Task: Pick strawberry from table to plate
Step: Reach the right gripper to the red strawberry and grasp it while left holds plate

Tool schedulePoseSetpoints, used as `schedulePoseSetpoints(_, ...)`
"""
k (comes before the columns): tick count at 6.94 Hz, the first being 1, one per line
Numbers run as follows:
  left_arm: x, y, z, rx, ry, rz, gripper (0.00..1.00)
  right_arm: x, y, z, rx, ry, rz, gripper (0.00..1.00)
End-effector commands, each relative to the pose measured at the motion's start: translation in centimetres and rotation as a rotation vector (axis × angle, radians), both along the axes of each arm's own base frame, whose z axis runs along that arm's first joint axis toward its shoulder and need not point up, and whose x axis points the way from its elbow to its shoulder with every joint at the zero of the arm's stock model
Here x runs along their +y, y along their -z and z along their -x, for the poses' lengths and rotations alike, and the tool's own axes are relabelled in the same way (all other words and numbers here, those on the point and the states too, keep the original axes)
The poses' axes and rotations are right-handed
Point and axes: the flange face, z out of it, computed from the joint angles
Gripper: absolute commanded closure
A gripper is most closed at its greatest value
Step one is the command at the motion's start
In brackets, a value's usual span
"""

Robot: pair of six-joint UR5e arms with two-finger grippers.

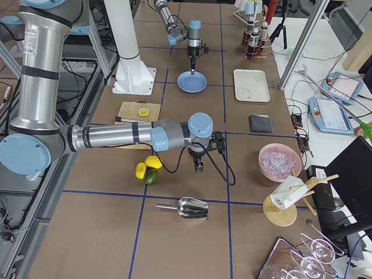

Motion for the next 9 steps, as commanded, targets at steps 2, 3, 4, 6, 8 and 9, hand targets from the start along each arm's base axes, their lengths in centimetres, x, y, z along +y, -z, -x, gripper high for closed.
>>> schedulePoseSetpoints(2,0.2,0.3,0.0,0.006,0.0,-0.003,0.39,0.2,0.3,3.5,0.002,0.01,0.063,0.0)
schedulePoseSetpoints(3,0.1,1.1,0.8,0.023,0.003,-0.007,0.37,0.4,1.1,7.1,-0.007,0.002,0.041,0.0)
schedulePoseSetpoints(4,0.2,1.7,1.5,0.038,0.012,-0.005,0.23,0.9,0.7,10.7,0.039,-0.049,0.066,0.0)
schedulePoseSetpoints(6,0.5,1.4,2.5,0.055,0.029,0.028,0.09,2.0,-0.6,17.1,0.166,-0.113,0.027,0.0)
schedulePoseSetpoints(8,0.7,1.6,2.7,0.061,0.03,0.031,0.06,0.2,-2.2,18.9,0.144,-0.139,0.04,0.0)
schedulePoseSetpoints(9,0.7,1.7,2.7,0.062,0.031,0.032,0.05,0.2,-2.3,19.4,0.119,-0.162,0.05,0.0)
